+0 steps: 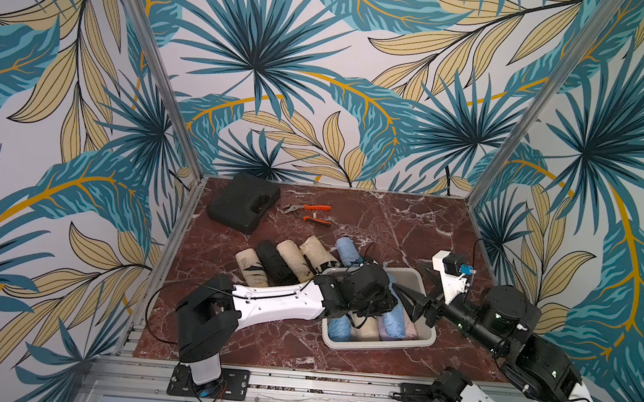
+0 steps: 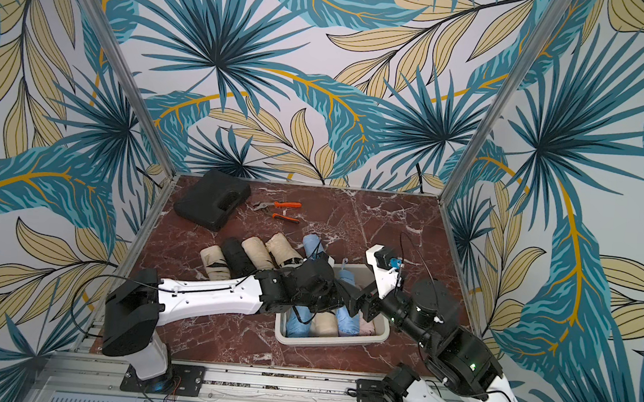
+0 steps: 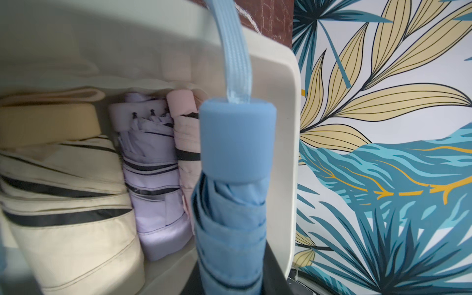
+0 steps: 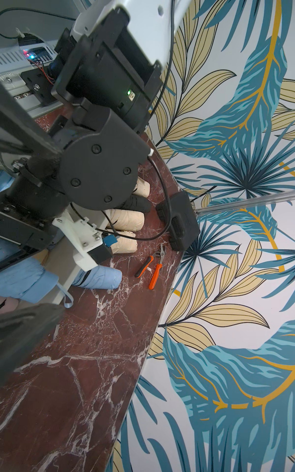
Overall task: Put the umbrella into the storage box
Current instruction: Place the umbrella in the storage box.
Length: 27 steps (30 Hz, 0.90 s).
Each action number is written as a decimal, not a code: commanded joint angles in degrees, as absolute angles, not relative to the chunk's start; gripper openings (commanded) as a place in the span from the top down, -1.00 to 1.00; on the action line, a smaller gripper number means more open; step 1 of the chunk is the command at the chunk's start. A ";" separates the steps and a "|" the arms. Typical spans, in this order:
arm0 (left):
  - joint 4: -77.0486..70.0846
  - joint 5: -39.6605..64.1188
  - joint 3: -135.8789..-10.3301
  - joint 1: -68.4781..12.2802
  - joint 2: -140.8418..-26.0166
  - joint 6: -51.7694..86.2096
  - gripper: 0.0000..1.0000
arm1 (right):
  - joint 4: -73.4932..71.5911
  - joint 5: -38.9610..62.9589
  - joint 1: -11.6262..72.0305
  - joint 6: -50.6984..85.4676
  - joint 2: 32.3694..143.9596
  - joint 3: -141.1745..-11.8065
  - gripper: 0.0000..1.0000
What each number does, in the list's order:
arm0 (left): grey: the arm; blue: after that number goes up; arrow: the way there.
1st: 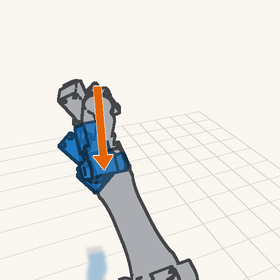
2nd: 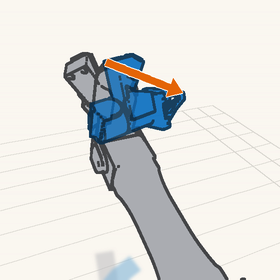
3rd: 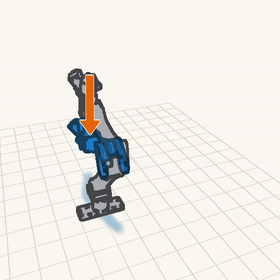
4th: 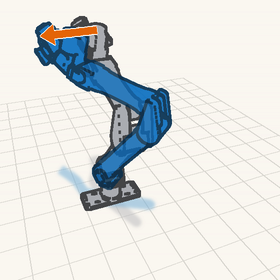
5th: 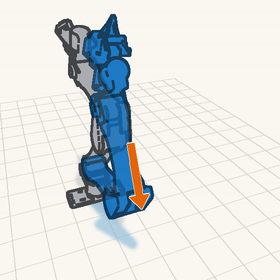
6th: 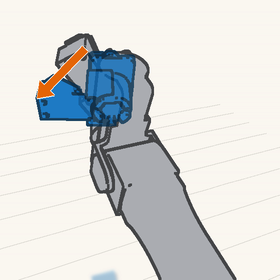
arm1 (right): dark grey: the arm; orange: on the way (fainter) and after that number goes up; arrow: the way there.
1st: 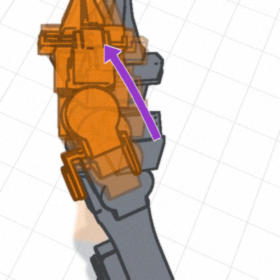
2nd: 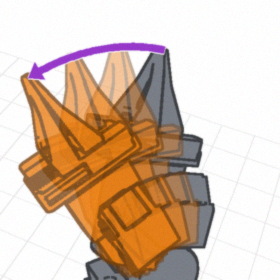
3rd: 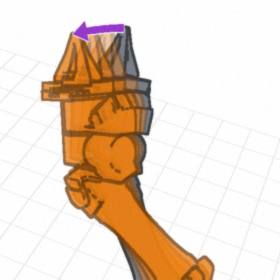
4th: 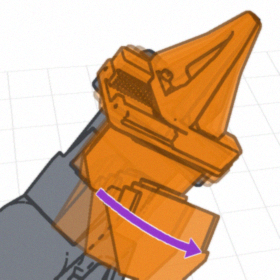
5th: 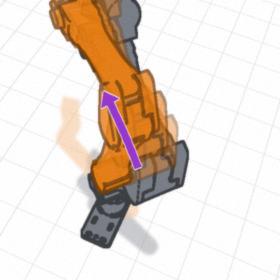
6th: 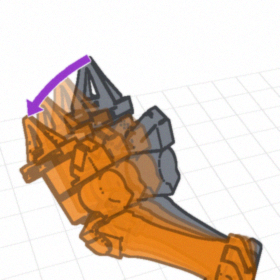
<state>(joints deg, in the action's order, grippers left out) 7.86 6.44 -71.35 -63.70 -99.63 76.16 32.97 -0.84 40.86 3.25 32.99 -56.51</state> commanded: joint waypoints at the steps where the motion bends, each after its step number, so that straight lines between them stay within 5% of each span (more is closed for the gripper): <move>1: 3.76 10.92 -71.95 -61.36 -102.37 76.90 1.00 | 31.38 -0.97 40.94 4.47 32.27 -55.38 -0.81; 12: 8.09 8.51 -75.92 -60.63 -108.65 75.29 1.00 | 30.33 -1.23 40.91 5.04 31.36 -54.10 -0.81; 14: 10.04 7.91 -78.16 -60.86 -110.33 74.36 0.82 | 30.17 -1.06 40.89 5.05 31.54 -54.05 -0.81; 19: 11.98 7.64 -79.21 -61.30 -111.04 75.65 -0.02 | 29.97 -0.70 40.93 5.22 31.71 -53.96 -0.81; 27: 18.27 -1.48 -77.66 -63.16 -103.05 73.99 -0.68 | 29.09 -0.35 40.93 5.11 32.68 -53.53 -0.81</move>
<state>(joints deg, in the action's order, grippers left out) 13.19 3.07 -78.13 -62.24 -107.83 74.76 31.14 -0.82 40.86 4.34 32.10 -54.52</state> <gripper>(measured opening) 0.821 0.903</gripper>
